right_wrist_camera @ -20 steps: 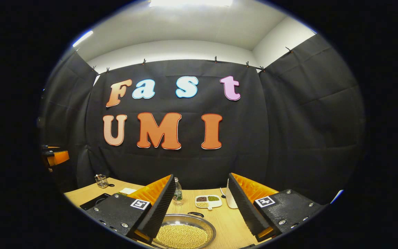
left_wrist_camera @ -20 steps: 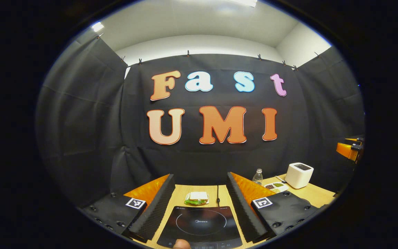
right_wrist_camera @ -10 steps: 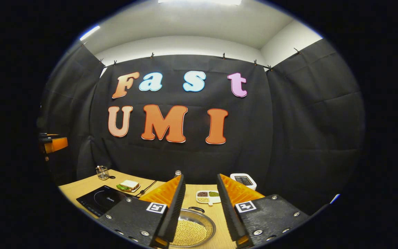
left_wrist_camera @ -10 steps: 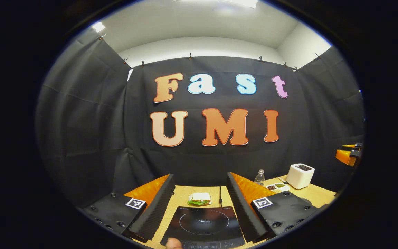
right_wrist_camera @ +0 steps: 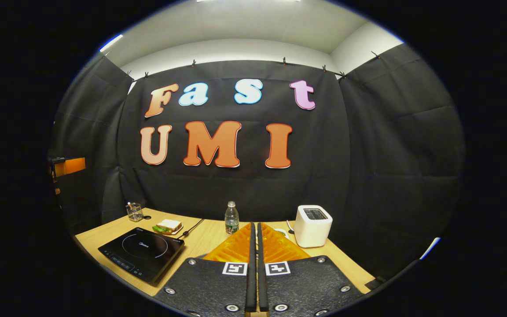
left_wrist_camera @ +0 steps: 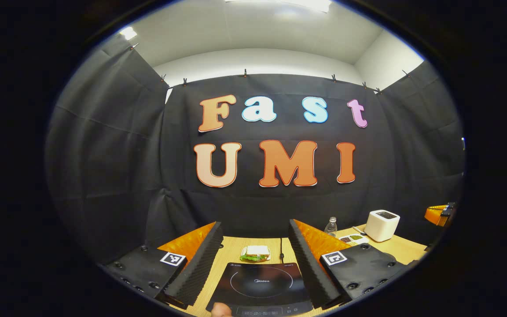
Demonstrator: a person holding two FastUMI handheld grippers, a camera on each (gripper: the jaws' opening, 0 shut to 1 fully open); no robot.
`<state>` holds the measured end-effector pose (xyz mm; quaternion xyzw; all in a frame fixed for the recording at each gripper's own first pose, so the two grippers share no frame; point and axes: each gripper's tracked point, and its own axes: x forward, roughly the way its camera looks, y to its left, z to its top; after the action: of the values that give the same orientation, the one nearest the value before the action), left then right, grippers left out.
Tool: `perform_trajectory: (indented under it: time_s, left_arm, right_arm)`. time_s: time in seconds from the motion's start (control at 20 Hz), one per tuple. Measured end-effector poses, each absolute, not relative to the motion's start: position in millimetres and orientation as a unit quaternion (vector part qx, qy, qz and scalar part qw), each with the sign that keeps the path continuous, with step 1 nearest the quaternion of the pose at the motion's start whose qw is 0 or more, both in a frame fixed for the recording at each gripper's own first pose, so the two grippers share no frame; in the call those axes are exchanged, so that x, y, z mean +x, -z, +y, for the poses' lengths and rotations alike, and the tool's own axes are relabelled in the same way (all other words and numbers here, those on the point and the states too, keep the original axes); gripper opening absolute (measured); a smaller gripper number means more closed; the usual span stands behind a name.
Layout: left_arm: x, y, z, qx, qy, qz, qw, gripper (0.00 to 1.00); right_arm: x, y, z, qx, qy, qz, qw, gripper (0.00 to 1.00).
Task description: First push the handle of the pot to place it horizontally, then grasp the pot with both hands and set it on the induction cooktop.
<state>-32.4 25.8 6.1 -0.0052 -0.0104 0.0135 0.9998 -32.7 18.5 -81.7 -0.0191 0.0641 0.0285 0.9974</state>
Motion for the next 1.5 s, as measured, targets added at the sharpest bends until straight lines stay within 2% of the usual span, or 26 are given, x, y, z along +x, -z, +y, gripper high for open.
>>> perform_trajectory:
  time_s: [0.75,1.5]
  left_arm:
    - [-46.5,-1.1,25.0,-0.007,-0.016,-0.006,1.000,0.97]
    - [-62.5,2.0,28.0,-0.008,-0.022,-0.006,1.000,0.97]
  right_arm:
    - [-97.5,220.3,19.3,-0.042,-0.059,0.160,0.985,0.00]
    - [-128.5,308.5,69.9,-0.081,-0.145,0.234,0.958,0.00]
